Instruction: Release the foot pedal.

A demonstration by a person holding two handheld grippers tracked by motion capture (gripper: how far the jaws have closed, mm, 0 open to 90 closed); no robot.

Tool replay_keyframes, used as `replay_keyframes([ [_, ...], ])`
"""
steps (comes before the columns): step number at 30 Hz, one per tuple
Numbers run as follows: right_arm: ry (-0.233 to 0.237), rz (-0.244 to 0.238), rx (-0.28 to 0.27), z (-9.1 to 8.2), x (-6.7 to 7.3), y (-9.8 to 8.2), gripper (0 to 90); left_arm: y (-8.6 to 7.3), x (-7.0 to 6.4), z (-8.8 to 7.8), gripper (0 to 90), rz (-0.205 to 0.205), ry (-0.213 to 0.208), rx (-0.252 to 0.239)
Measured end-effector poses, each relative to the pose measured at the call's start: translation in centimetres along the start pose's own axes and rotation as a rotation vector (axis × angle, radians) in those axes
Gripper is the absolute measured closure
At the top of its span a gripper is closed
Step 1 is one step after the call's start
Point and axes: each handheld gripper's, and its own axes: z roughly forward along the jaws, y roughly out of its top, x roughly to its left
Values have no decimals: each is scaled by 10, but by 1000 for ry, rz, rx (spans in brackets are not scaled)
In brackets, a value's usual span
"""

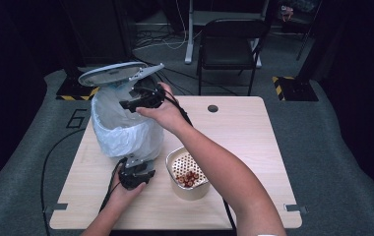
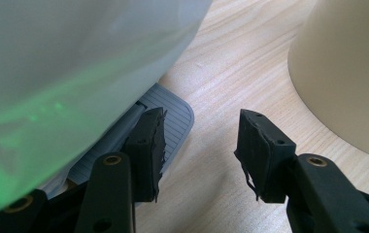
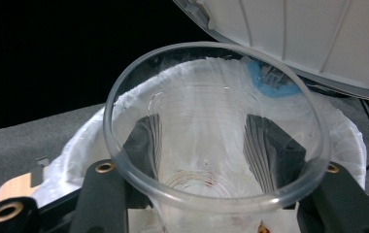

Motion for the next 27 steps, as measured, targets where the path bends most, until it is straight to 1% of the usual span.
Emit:
replay_keyframes([
  [2,-6,-5,-2,4,-1,0,476,0,0,0,531,0,-1,0],
  [6,-13,19,-1,10,0,1,473,0,0,0,531,0,-1,-1],
  [8,-26,23,-3,13,1,1,456,0,0,0,532,-6,-2,-6],
  [9,-29,30,-7,14,1,1,400,0,0,0,532,-7,-4,-5],
  [10,-35,45,-21,15,2,1,295,0,1,0,532,-8,-5,-8],
  [11,-42,68,-33,16,3,1,196,0,1,0,532,1,-6,-1],
  [12,-49,81,-40,15,3,1,147,0,1,0,532,-6,-2,-4],
  [13,-51,94,-45,14,2,0,139,0,2,0,532,-6,-3,-1],
  [14,-46,102,-47,12,1,-1,135,1,2,0,532,-13,-6,1],
  [15,-38,109,-50,10,0,-2,135,1,3,0,532,-10,-14,3],
  [16,-28,109,-47,6,0,-4,135,1,3,0,531,-13,-11,3],
  [17,-23,107,-42,2,0,-6,135,1,5,-1,531,16,-12,22],
  [18,-19,105,-31,-3,1,-8,135,1,2,0,530,-11,1,2],
  [19,-24,88,-31,-9,1,-10,136,1,2,-1,529,16,6,22],
  [20,-20,83,-42,-17,2,-13,136,0,-1,1,527,-7,9,-11],
  [21,-16,71,-48,-26,2,-16,136,1,-2,1,513,-2,3,-15],
  [22,-17,74,-56,-35,2,-20,139,0,-3,1,485,-5,6,-28],
  [23,-13,64,-68,-44,1,-25,144,0,-4,0,478,1,3,-24],
  [24,-11,64,-64,-53,0,-30,144,1,-5,-2,477,16,10,-16],
  [25,-19,66,-65,-61,-1,-35,144,1,-7,-3,468,28,11,-23],
  [26,-30,64,-73,-70,-3,-42,144,2,-8,-4,453,26,14,-27],
  [27,-36,64,-68,-76,-5,-45,144,3,-8,-7,453,44,18,-30],
])
